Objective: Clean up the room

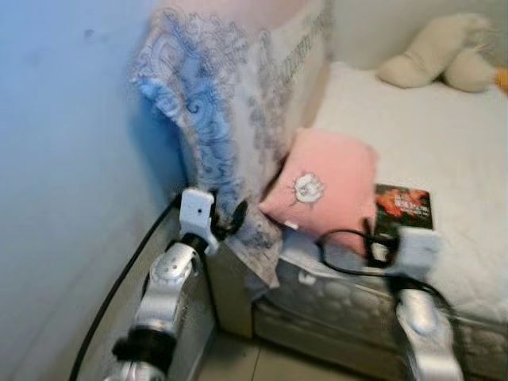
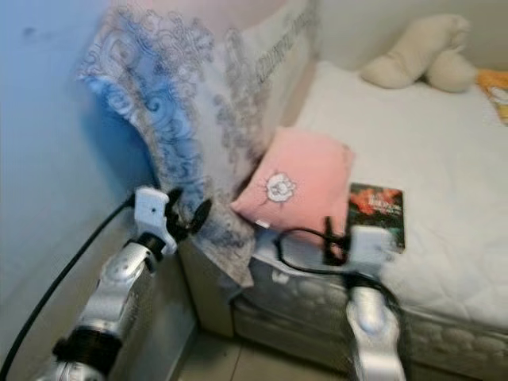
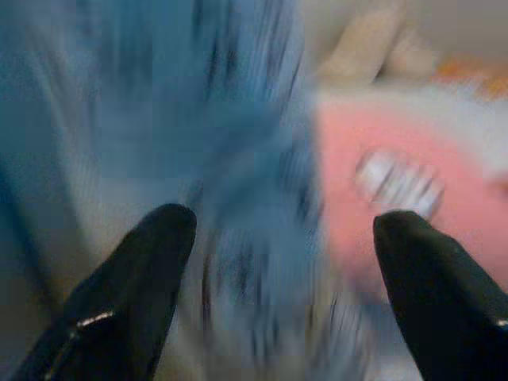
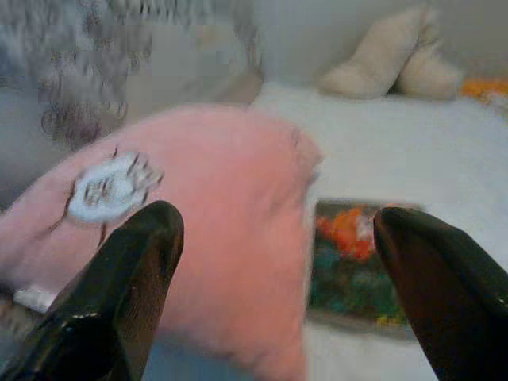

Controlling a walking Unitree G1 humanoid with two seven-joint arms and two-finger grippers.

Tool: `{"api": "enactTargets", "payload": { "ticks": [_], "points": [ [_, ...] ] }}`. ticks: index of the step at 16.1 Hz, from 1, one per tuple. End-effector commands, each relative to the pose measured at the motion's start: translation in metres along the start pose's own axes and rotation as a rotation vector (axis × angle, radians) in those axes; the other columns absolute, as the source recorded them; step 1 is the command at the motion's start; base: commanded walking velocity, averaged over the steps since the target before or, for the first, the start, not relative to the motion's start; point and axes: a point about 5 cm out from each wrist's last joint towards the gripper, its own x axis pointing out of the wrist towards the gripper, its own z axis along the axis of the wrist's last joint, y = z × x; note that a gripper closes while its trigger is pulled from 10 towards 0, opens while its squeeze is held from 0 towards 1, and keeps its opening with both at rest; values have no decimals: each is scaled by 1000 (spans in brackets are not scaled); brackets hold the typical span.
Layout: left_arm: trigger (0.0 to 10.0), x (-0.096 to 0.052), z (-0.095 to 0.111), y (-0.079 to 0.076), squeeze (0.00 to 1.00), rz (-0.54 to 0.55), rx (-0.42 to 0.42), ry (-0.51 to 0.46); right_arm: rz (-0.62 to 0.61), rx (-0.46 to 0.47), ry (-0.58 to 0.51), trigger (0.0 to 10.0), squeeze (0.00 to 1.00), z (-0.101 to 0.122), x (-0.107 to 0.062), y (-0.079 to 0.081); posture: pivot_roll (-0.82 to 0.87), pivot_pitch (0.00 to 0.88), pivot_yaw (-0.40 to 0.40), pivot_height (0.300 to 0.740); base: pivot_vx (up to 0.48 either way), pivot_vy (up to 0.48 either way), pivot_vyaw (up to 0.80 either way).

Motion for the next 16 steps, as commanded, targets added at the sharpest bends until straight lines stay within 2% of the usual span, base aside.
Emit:
{"api": "enactTargets", "payload": {
  "ticks": [1,4,8,13,16],
  "points": [
    [10000,-1,-5,3,0,26,-2,28,22,6,13,10000,0,-3,1,5,93,0,43,740,0,0,0],
    [10000,-1,-8,-1,0,20,-25,41,15,7,12,10000,0,-2,1,4,85,0,47,740,0,0,0],
    [10000,3,-9,1,0,22,-37,38,13,6,19,10000,0,-5,3,4,84,0,47,740,0,0,-770],
    [10000,3,-9,-5,0,13,-54,20,-9,4,4,10000,0,-6,3,0,78,0,52,740,0,-480,-748],
    [10000,4,-12,-15,0,-3,-95,23,-11,2,-9,10000,0,-4,4,-1,70,0,52,740,0,-480,0]
  ]
}}
